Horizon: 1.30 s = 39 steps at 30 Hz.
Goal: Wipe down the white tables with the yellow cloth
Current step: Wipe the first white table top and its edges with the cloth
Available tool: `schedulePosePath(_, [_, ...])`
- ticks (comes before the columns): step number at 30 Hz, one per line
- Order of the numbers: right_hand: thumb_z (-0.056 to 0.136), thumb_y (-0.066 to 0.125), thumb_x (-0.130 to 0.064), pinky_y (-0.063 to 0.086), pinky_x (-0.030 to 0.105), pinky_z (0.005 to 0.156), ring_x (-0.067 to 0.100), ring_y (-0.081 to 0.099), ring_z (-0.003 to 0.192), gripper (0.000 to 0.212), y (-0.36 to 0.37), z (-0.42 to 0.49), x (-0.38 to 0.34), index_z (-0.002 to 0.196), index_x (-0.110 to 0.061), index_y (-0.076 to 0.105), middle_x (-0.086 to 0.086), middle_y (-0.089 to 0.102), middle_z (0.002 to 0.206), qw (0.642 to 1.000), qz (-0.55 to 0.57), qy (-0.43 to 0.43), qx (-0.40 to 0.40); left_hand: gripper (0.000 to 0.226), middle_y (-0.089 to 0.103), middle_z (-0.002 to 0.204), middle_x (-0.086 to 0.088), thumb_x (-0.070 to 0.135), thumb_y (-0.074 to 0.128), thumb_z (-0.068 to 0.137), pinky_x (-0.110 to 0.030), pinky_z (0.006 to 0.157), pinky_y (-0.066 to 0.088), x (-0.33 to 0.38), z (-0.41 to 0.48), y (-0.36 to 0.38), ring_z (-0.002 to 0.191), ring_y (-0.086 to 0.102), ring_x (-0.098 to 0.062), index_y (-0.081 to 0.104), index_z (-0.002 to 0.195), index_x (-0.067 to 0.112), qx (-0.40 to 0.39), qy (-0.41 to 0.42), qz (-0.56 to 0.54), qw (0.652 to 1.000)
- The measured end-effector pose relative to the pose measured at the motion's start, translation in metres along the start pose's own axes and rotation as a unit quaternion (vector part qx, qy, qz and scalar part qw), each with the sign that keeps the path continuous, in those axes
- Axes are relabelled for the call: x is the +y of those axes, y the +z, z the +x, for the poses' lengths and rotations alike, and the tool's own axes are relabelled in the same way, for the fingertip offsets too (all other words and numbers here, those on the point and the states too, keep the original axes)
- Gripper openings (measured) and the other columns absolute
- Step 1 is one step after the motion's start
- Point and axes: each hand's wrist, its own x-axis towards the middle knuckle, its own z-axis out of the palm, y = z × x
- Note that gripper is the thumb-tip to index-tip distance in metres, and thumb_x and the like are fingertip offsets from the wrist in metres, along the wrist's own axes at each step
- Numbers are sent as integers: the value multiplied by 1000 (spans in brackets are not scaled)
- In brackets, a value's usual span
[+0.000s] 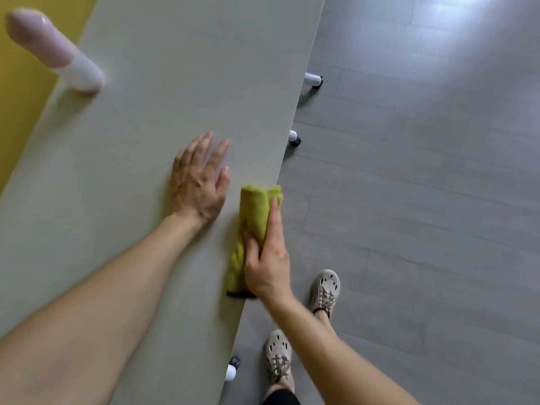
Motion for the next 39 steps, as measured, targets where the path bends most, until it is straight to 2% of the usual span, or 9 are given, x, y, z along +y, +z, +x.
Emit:
schedulePosePath(6, [108, 57, -22, 30, 37, 129, 18, 30, 163, 78, -23, 214, -37, 175, -23, 17, -5, 25, 180, 996, -11, 34, 87, 63, 42, 171, -13, 46, 45, 104, -51, 126, 30, 5, -4, -1, 156, 41, -36, 52, 162, 24, 3, -12, 25, 1000])
schedulePosePath(13, [105, 62, -19, 33, 49, 131, 7, 20, 166, 89, -18, 47, -22, 175, -31, 8, -16, 12, 182, 999, -7, 25, -19, 63, 37, 174, -13, 46, 44, 106, -57, 126, 33, 3, -4, -1, 159, 38, -36, 49, 164, 22, -23, -3, 20, 1000])
schedulePosePath(17, [108, 62, -20, 21, 21, 130, 4, 17, 165, 85, -32, 163, -33, 175, -22, 11, -8, 13, 182, 1000, -1, 16, 12, 64, 35, 176, -11, 44, 47, 104, -58, 125, 33, 3, -8, 1, 160, 37, -36, 49, 164, 23, -22, -8, 21, 1000])
schedulePosePath(21, [109, 57, -26, 26, 39, 132, 15, 27, 164, 77, -36, 281, -60, 175, -27, 17, -6, 25, 180, 991, 3, 77, 108, 64, 36, 175, -13, 44, 45, 104, -56, 127, 31, 0, -8, -1, 161, 37, -36, 49, 164, 21, -23, -5, 19, 1000])
schedulePosePath(27, [109, 62, -22, 19, 10, 124, -2, 19, 163, 86, -28, 115, -35, 175, -33, 7, -24, 11, 179, 998, 27, 59, -4, 64, 34, 176, -15, 41, 45, 105, -58, 130, 28, 1, -3, -2, 163, 32, -36, 48, 165, 17, -26, 15, 12, 999])
schedulePosePath(31, [110, 61, -32, 29, 20, 121, 2, 27, 160, 90, -52, 165, -32, 174, -37, -2, -23, 10, 179, 997, -13, 32, -74, 64, 32, 176, -15, 41, 44, 105, -59, 130, 29, -1, -4, -4, 164, 31, -35, 48, 165, 16, -31, 20, 13, 999])
schedulePosePath(33, [111, 57, -37, 34, 24, 111, 15, 37, 156, 86, -62, 240, -38, 174, -37, -2, -13, 21, 180, 996, -47, 49, -50, 64, 33, 176, -15, 40, 43, 106, -59, 130, 29, -1, -6, -4, 164, 32, -36, 48, 164, 15, -31, 21, 15, 999])
schedulePosePath(37, [111, 55, -32, 34, 38, 126, 21, 36, 159, 80, -65, 331, -62, 175, -31, 7, -6, 26, 179, 996, -36, 69, 37, 63, 40, 172, -17, 40, 45, 104, -56, 128, 32, 2, -1, -3, 160, 39, -38, 54, 161, 13, -29, 23, 30, 999])
schedulePosePath(39, [110, 57, -25, 26, 32, 130, 16, 27, 164, 80, -50, 304, -64, 176, -28, 10, -5, 21, 181, 995, 1, 75, 61, 60, 52, 162, -20, 42, 49, 101, -56, 116, 39, 1, 7, -2, 148, 51, -42, 63, 152, 13, -26, 23, 54, 998])
